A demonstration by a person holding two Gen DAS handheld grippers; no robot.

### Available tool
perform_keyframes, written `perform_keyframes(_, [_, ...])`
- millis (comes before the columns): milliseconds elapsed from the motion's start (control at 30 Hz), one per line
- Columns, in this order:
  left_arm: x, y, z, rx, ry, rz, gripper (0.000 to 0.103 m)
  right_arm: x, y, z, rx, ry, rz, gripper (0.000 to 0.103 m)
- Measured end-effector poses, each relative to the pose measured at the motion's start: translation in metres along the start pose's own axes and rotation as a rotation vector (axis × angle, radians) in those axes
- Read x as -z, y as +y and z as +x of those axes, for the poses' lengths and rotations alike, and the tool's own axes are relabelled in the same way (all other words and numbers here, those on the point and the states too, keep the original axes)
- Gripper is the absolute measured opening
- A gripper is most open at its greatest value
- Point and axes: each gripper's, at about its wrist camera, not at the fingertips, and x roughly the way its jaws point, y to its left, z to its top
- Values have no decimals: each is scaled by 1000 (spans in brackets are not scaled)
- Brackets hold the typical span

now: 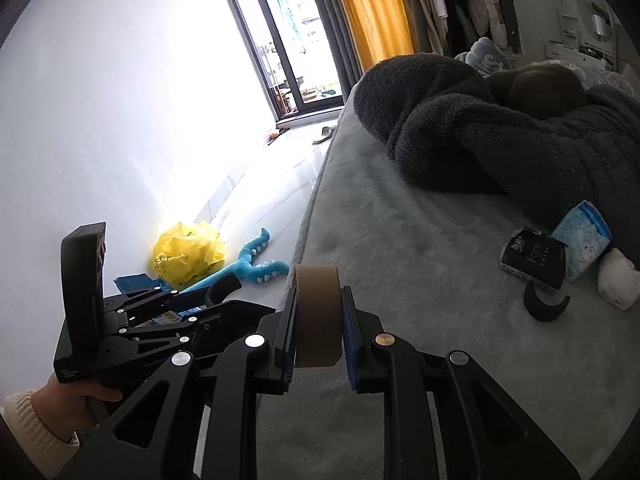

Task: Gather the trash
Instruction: 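Carry both items over the black bin and open both grippers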

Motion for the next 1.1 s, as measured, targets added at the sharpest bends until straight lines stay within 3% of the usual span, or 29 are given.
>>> perform_keyframes(700, [40,103,12,-72,121,-165,40,-9,94,81,-87,94,-134,20])
perform_keyframes(1100, [68,139,29,-52,279,-240,41,-3,129,116,-111,153,-178,20])
